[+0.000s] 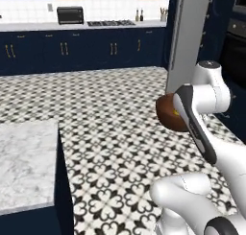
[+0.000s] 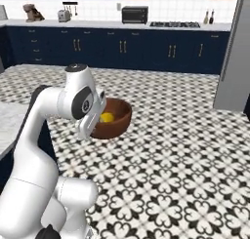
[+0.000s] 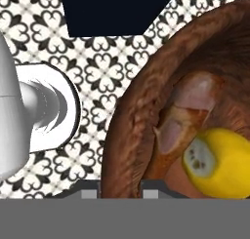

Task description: Pick the chicken drumstick and lemon from their plates and place them in the bowl. Then put the bowl in the fridge.

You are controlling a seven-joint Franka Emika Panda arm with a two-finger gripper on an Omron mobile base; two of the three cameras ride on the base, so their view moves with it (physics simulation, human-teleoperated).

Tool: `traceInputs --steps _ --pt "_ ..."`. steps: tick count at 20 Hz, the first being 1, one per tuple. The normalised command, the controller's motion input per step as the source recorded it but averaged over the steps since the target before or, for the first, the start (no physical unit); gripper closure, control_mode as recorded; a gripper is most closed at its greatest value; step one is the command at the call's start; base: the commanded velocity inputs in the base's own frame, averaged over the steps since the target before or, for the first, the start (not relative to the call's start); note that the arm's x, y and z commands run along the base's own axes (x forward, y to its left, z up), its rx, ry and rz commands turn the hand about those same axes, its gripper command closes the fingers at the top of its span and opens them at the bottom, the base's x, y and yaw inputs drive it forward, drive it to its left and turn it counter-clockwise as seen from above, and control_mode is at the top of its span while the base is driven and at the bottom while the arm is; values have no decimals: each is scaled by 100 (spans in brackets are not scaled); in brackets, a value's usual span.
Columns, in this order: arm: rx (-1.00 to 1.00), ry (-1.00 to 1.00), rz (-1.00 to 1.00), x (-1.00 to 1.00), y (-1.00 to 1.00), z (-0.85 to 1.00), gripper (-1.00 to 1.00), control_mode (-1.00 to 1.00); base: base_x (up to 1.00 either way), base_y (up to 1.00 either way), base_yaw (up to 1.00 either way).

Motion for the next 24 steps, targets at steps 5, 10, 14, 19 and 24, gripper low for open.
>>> traceInputs --steps 5,10,14,19,24 --pt "0 0 0 0 0 0 100 100 100 -35 3" --pt "0 0 0 0 0 0 100 100 100 -3 0" --pt "0 0 0 0 0 0 100 100 100 -12 0" --pt "0 0 0 0 0 0 100 100 100 -24 0" --pt "0 0 0 0 0 0 100 100 100 -17 0"
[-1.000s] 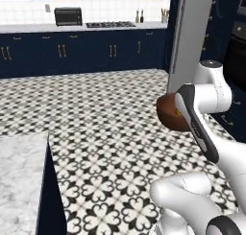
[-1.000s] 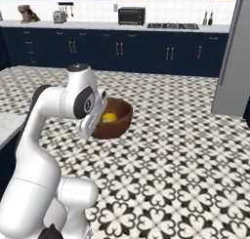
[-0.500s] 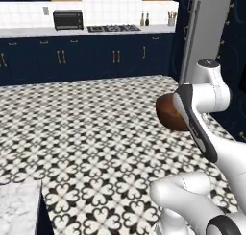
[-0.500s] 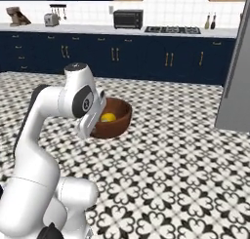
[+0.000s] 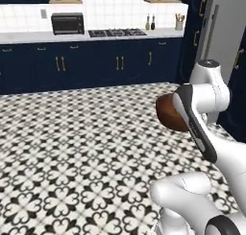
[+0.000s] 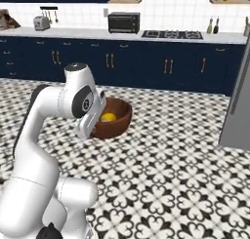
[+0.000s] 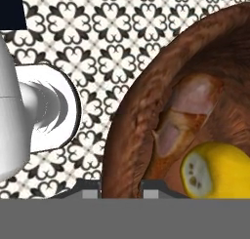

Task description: Pick the chicken drumstick and lemon from their plates and place them in the bowl. Then put the bowl in the fridge.

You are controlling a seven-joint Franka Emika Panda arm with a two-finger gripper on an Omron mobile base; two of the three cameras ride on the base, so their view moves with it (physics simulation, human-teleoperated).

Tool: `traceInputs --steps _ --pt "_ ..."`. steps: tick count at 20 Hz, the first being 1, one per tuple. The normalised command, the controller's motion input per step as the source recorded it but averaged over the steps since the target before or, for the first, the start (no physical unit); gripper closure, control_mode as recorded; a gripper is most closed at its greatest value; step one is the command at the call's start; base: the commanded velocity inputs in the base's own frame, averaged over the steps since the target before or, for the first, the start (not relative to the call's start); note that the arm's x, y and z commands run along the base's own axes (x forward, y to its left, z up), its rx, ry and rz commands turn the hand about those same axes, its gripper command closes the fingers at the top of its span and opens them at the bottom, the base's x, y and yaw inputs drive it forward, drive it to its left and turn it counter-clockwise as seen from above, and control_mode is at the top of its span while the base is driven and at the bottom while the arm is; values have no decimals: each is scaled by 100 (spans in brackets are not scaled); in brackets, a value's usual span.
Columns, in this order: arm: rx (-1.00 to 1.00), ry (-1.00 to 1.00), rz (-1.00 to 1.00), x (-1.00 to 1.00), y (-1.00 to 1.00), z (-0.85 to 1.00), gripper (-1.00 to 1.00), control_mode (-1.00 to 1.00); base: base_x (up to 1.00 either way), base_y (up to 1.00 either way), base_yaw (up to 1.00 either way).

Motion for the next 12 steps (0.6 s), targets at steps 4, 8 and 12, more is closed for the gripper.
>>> traceInputs --steps 4,8,12 --pt "0 0 0 0 0 0 100 100 100 -2 -5" --pt "0 0 0 0 0 0 100 100 100 0 -16" --pt "0 0 0 0 0 0 100 100 100 5 -27"
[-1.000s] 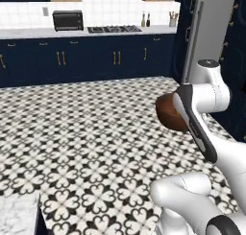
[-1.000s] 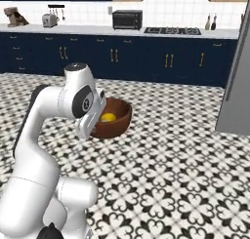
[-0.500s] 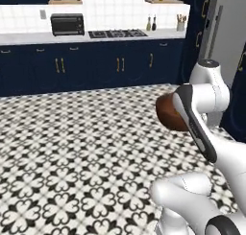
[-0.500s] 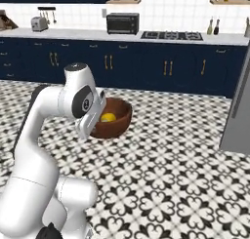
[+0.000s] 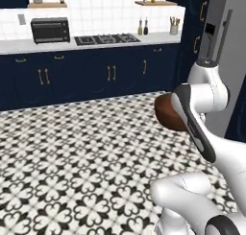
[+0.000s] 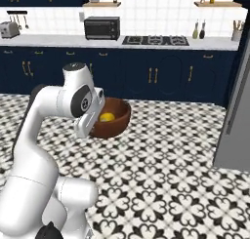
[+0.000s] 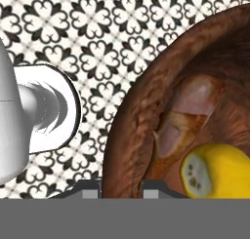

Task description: Pick the chicken drumstick and lemon from their plates and place them in the bowl. Then put the bowl in the fridge.

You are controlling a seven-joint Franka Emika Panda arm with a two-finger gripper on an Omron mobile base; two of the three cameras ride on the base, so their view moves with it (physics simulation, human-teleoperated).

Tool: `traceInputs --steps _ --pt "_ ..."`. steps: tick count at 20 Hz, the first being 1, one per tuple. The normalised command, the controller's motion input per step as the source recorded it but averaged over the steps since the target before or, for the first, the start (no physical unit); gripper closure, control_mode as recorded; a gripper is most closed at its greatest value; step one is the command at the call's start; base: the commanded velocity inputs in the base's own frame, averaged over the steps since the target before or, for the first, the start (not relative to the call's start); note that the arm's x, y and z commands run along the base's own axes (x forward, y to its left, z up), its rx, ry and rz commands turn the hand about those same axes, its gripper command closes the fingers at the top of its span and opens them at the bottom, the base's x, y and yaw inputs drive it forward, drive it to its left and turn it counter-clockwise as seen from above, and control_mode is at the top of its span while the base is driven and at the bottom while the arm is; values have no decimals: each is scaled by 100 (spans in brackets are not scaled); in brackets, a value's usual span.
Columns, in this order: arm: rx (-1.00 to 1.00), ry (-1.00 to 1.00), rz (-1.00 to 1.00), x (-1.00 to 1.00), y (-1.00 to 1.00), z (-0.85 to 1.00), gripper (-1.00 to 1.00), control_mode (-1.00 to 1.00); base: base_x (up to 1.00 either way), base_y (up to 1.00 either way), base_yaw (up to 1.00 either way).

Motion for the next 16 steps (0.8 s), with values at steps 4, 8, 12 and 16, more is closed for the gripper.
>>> traceInputs --steps 4,8,12,16 --pt "0 0 0 0 0 0 100 100 100 25 -36" --pt "0 0 0 0 0 0 100 100 100 41 -40" --pt "0 0 0 0 0 0 100 100 100 67 -46" --pt "0 0 0 0 0 0 100 100 64 95 -60"
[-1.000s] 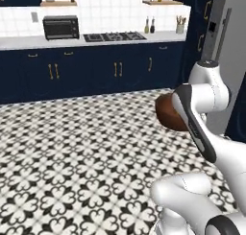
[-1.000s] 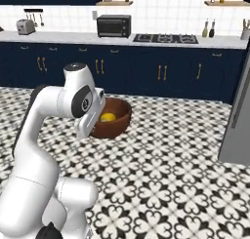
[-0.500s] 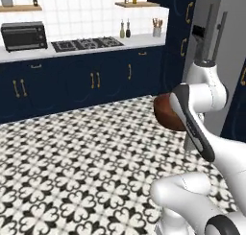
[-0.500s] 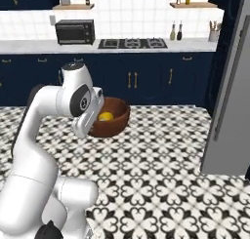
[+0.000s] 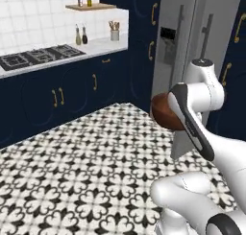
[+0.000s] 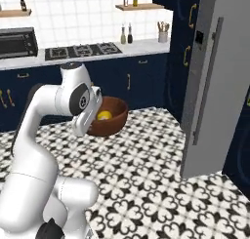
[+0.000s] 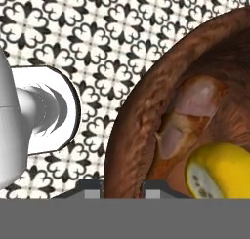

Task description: Pick the chicken drumstick and lemon from their plates and place them in the bowl. Then put the bowl in the fridge.

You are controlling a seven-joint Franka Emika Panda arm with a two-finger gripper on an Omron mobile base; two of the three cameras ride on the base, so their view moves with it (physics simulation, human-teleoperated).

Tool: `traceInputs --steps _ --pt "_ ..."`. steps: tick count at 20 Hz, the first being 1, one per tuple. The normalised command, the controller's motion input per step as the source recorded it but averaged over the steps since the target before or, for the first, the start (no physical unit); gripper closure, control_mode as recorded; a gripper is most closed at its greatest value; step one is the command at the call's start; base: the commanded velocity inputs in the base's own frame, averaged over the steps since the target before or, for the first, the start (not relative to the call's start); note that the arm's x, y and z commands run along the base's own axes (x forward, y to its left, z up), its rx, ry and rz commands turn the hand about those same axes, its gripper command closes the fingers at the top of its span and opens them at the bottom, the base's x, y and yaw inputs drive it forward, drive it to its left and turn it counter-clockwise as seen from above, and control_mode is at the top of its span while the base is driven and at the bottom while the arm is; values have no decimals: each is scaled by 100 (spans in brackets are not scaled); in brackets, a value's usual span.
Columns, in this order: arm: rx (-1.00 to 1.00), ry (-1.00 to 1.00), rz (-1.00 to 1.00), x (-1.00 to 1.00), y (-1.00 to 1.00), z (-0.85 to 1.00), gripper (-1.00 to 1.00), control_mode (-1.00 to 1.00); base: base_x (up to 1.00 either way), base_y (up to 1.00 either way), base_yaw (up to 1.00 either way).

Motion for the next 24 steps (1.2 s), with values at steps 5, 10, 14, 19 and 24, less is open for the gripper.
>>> traceInputs --steps 5,10,14,19,24 --pt "0 0 0 0 0 0 100 100 70 78 -71" --pt "0 0 0 0 0 0 100 100 61 73 -75" --pt "0 0 0 0 0 0 100 100 73 81 -71" --pt "0 0 0 0 0 0 100 100 88 98 -48" --pt "0 0 0 0 0 0 100 100 68 100 -5"
